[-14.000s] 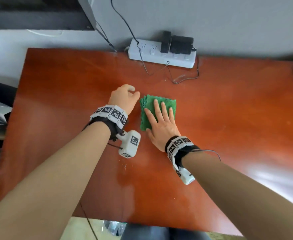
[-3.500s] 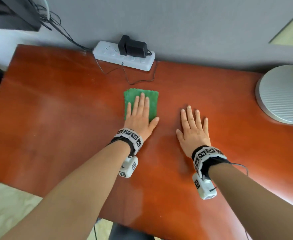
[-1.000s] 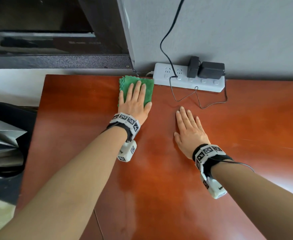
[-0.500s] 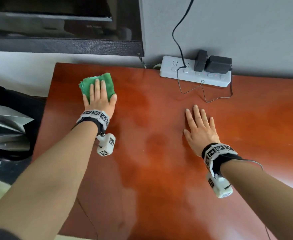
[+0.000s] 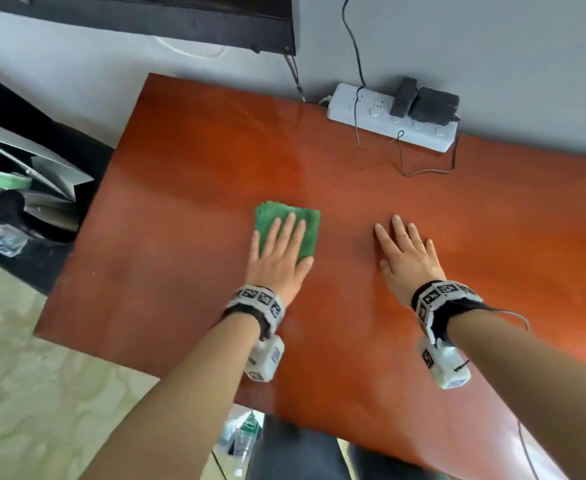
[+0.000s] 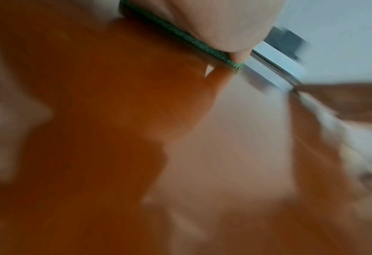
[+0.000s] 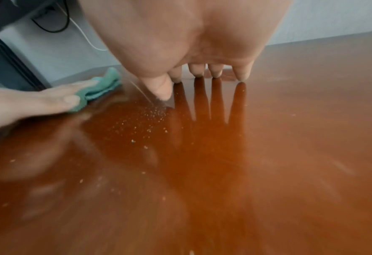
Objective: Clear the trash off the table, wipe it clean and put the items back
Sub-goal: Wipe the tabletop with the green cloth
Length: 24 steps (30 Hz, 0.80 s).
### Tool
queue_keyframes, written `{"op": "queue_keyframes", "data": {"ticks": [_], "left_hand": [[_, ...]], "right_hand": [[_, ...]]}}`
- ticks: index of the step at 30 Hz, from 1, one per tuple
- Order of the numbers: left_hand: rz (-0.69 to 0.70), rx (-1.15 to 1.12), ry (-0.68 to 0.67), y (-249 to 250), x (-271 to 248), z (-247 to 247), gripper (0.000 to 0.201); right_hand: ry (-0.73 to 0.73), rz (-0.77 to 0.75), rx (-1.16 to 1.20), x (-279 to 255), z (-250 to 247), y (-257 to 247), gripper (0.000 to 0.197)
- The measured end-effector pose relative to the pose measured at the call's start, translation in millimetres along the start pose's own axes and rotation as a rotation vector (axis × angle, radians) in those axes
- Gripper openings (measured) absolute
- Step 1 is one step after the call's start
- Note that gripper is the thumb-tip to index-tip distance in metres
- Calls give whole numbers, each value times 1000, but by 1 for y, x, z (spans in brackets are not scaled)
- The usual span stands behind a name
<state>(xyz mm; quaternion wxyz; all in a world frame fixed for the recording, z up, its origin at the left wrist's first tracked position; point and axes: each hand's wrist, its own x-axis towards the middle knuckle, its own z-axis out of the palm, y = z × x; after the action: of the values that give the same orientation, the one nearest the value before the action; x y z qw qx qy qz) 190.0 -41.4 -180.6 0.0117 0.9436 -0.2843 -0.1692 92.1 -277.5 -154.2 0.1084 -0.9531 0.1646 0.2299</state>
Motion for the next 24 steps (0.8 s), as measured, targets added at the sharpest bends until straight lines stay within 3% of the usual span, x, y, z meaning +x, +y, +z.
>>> {"op": "queue_keyframes", "data": {"ticks": [3,6,8,12,14,16,17,21,24], "left_hand": [[-506,-148,22,-68,-1,-10,67],[-646,-209,18,-63,-36,5,67],[-544,-125,19,-12,-68,24,67],[-32,-24,-85,98,-136,53,69],[139,26,-135,108,-154,57,69],[147,57,-98,78,-150,55,68],[58,53,-62,55,-143,53,68],[-511,-102,-14,-47,-126,36,67],[-642,-166,1,-56,-132,40,67]], "right_hand": [[-48,-29,0,-17,6,7,67],[-56,-79,-29,-34,18,12,68],[-47,-106,-66,-43,27,13,69],[-9,-109,-69,-57,41,8,68],[-9,-124,-65,-66,47,1,67],[0,-152,-58,-73,54,-2,66],[2,-162,-61,-76,56,-2,65],[19,-176,-83,-89,68,-2,66],[44,-142,-77,-99,80,-16,68]]}}
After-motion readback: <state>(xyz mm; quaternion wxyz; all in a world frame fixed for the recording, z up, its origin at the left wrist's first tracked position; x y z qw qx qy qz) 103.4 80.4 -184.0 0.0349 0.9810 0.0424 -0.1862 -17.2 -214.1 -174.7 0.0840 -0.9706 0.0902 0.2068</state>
